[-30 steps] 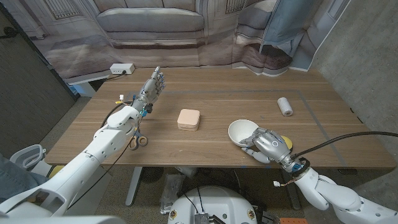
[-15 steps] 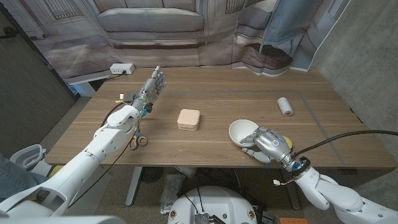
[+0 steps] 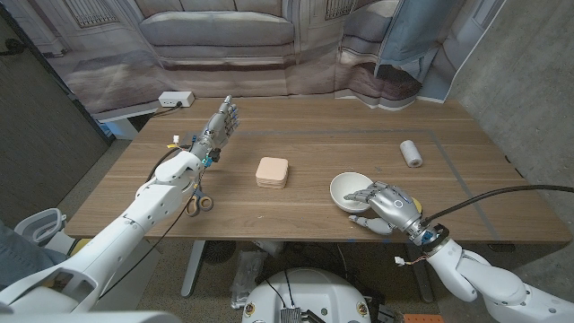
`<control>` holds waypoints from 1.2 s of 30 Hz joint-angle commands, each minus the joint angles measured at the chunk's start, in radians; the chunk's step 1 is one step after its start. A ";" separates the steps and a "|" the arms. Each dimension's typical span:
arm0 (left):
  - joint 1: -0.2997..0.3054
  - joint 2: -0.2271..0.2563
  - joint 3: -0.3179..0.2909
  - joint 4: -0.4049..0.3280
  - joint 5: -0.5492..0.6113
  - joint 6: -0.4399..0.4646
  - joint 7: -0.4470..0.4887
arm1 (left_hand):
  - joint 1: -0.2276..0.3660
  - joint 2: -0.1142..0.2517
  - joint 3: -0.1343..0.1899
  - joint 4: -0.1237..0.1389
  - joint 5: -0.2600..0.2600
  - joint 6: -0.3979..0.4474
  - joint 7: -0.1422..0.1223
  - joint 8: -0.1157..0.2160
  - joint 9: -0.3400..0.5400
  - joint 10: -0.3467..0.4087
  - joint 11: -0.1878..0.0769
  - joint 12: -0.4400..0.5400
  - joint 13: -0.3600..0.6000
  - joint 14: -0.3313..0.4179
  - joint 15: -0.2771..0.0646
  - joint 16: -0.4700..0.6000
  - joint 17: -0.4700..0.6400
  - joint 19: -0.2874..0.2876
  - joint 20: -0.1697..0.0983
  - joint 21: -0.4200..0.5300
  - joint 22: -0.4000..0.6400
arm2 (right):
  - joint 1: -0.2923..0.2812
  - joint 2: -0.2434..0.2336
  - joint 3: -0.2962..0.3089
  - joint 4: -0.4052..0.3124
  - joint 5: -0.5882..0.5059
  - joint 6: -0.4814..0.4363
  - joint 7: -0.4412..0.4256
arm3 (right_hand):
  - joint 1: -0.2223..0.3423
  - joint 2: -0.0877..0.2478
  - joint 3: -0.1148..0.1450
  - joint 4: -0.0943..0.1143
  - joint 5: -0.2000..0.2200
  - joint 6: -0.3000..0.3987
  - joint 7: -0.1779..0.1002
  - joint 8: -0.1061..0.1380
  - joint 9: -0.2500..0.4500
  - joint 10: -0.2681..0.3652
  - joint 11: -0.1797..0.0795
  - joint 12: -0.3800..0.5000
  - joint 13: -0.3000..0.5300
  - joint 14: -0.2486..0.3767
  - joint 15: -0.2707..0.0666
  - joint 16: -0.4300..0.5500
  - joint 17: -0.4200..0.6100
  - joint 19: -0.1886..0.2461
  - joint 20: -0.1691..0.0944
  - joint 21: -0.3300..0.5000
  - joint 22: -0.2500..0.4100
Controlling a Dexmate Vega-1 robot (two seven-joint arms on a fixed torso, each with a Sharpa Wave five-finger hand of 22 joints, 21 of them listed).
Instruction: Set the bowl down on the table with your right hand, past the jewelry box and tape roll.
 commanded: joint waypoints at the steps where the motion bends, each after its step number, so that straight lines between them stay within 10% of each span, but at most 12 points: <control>1: -0.015 -0.010 0.005 0.020 0.003 -0.013 -0.014 | 0.005 0.006 -0.008 0.002 -0.003 -0.005 0.001 0.004 0.003 -0.031 -0.001 0.004 0.003 -0.057 0.006 0.005 0.003 -0.087 -0.010 0.003 0.003 | -0.023 -0.015 0.020 -0.026 0.003 -0.016 0.002 | -0.015 -0.001 -0.006 0.002 0.007 -0.008 0.000 0.000 0.000 -0.008 -0.003 0.004 0.000 -0.008 -0.096 0.005 0.002 -0.007 -0.061 -0.004 0.004; 36: -0.015 -0.019 0.005 0.040 0.000 -0.022 -0.019 | 0.007 0.008 -0.015 0.002 -0.004 -0.005 0.001 0.003 0.003 -0.032 -0.003 0.004 0.003 -0.057 0.007 0.005 0.003 -0.090 -0.011 0.002 0.002 | -0.081 -0.062 0.113 -0.130 0.046 0.000 0.031 | -0.057 0.003 -0.020 0.023 0.028 0.005 -0.001 0.017 -0.003 -0.006 0.002 0.024 0.000 0.004 -0.105 0.022 0.003 0.004 -0.062 -0.012 0.005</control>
